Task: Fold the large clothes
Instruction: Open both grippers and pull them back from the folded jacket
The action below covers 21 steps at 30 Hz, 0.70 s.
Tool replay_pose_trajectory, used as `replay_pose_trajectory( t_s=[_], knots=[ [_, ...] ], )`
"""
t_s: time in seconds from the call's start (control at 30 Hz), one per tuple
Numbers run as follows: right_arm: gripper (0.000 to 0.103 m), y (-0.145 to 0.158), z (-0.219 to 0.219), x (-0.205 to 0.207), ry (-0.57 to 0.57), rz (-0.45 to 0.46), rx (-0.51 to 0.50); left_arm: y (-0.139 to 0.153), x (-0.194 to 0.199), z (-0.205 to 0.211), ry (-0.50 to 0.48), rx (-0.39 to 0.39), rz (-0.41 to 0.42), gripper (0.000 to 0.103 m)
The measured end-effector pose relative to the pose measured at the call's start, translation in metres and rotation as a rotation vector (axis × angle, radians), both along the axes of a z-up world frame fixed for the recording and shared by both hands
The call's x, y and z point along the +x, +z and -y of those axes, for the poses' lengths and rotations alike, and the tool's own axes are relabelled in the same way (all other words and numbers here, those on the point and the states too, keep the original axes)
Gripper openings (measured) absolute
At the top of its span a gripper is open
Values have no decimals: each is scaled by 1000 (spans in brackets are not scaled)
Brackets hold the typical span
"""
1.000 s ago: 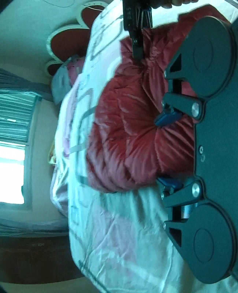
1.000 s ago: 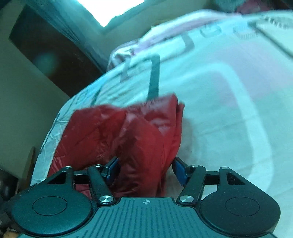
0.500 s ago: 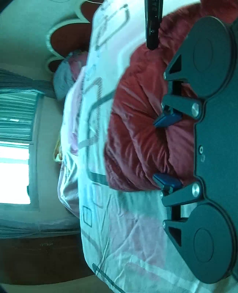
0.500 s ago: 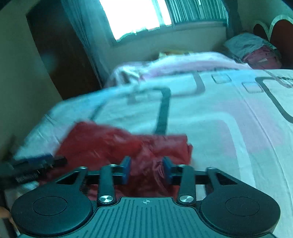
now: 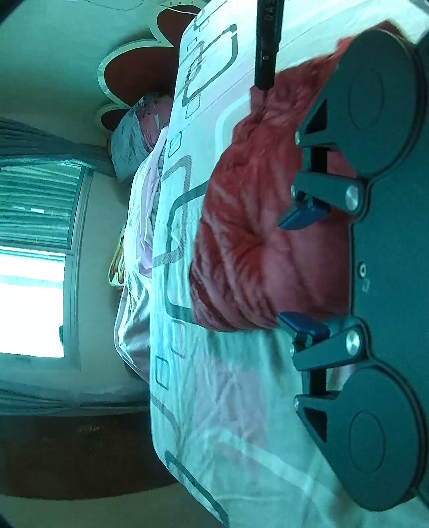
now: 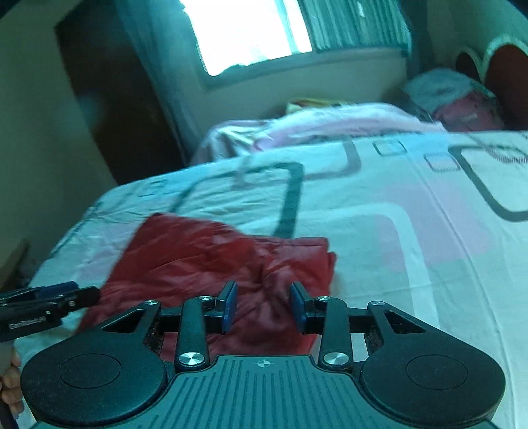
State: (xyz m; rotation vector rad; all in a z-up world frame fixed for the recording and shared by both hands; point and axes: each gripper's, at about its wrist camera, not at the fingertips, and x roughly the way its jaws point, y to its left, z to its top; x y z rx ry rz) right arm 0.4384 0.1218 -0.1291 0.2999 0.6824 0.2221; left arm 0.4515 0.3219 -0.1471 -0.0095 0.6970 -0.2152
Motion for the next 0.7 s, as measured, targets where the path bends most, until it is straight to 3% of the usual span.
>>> replay_pose_trajectory(
  t_s=[0.3,0.47,0.63,0.7],
  knots=[
    [35,-17,-23,-66,80,-35,-22,-14,-57,5,77,-28,-85,54],
    [35,-35,-29,-71,95,-69,-94,-19,-61,6,104,-28,-85,55],
    [36,-36,-26,-64,104,-117,-85,-12,-70,14,127,19,-70,62],
    [51,-29,-25,-66,105,-113,-95,-10,-73,16,139,26,-67,64]
  ],
)
